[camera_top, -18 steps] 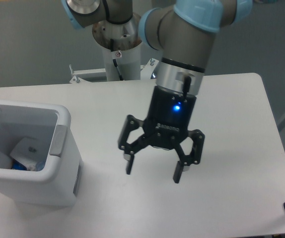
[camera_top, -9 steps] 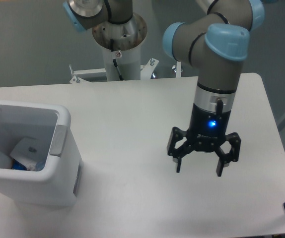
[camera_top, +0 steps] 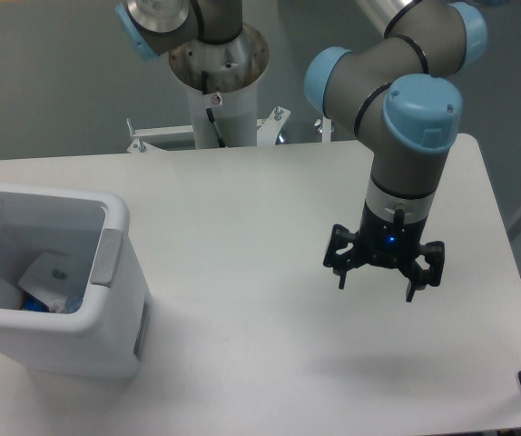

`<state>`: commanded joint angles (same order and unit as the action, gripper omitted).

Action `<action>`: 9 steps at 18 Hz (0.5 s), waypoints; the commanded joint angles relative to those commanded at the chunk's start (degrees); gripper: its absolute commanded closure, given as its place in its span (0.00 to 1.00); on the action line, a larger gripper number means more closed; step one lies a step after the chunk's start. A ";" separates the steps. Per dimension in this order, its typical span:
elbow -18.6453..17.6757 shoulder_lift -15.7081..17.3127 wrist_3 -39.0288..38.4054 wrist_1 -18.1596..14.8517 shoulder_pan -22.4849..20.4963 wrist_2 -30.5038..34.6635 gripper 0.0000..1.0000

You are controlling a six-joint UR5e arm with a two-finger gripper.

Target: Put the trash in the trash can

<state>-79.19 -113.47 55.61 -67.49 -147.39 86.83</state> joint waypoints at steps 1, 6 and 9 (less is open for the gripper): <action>0.00 0.00 2.11 -0.71 0.00 0.00 0.00; 0.35 -0.79 8.37 -2.21 2.01 5.36 0.00; 0.00 -0.88 8.46 -2.03 2.20 5.37 0.00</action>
<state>-79.19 -114.35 64.07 -69.52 -145.20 92.20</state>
